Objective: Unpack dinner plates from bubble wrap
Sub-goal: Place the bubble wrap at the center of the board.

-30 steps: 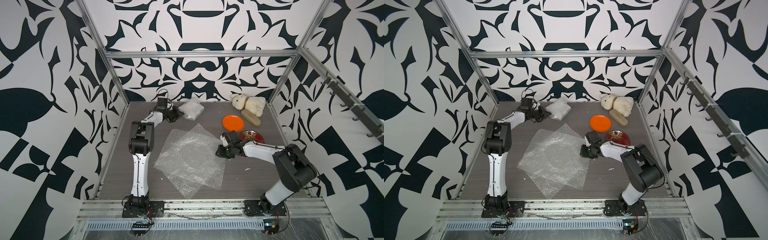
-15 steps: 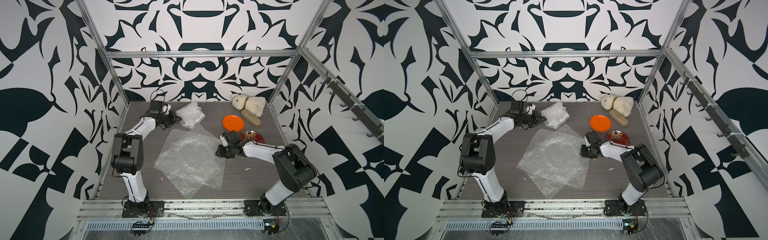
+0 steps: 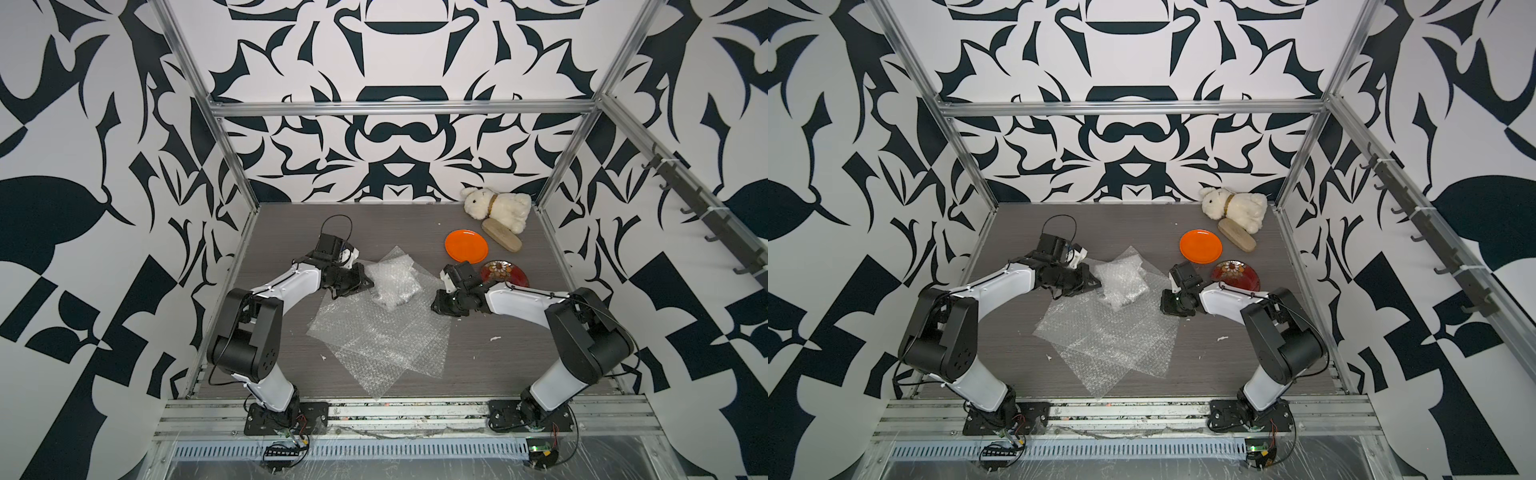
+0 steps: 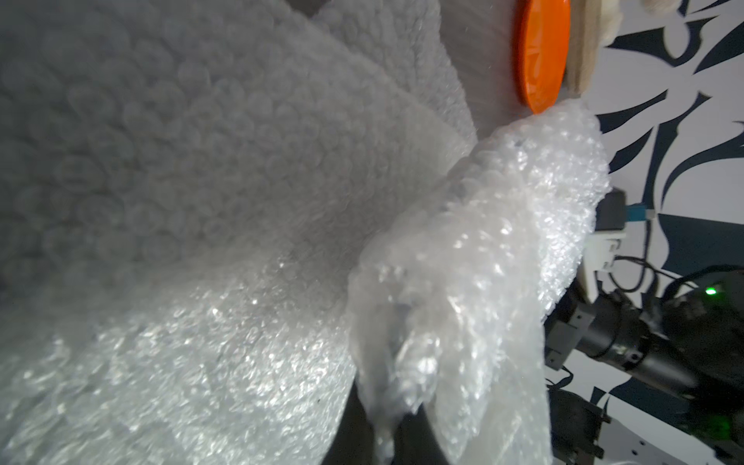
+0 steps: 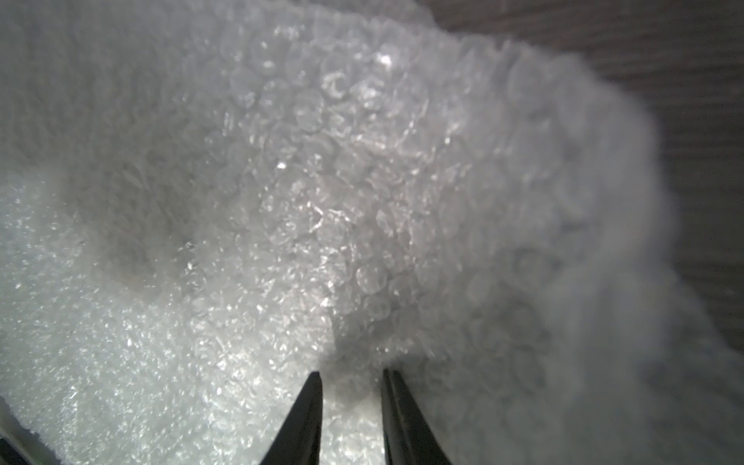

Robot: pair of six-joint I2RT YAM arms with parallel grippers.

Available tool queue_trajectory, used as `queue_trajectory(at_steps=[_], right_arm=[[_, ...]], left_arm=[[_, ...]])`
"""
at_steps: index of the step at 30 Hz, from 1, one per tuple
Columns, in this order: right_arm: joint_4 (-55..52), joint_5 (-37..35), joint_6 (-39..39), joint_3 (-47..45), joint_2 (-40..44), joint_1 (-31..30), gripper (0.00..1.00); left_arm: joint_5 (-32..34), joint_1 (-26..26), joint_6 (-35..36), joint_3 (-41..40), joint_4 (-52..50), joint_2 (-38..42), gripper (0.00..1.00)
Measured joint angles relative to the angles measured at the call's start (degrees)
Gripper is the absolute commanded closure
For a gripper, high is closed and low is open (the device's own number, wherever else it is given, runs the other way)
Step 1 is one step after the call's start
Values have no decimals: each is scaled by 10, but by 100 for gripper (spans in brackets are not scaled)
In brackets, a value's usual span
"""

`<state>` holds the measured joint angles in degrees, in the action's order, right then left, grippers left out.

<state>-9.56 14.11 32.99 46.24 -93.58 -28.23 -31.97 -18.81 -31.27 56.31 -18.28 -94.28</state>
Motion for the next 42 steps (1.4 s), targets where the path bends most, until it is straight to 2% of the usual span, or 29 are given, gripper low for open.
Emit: queue_trajectory(at_steps=[7,16,34,40,42], right_arm=[[0,-1,0,0,0,0,69],[-1,-3,0,0,0,-1,69],[-14,-15,-3,6,0,-1,69],[-29,-21,-7,17,-6,-1,69],[-34,-23,-9,24,-10,-1,69]], left_arm=[[3,-13,7,-47,4,22,98],[26,-12,17,-52,15,15,98],[26,-12,20,-63,34,-7,98],[22,-12,-12,-94,56,-7,95],[20,-14,-23,-103,67,-3,91]])
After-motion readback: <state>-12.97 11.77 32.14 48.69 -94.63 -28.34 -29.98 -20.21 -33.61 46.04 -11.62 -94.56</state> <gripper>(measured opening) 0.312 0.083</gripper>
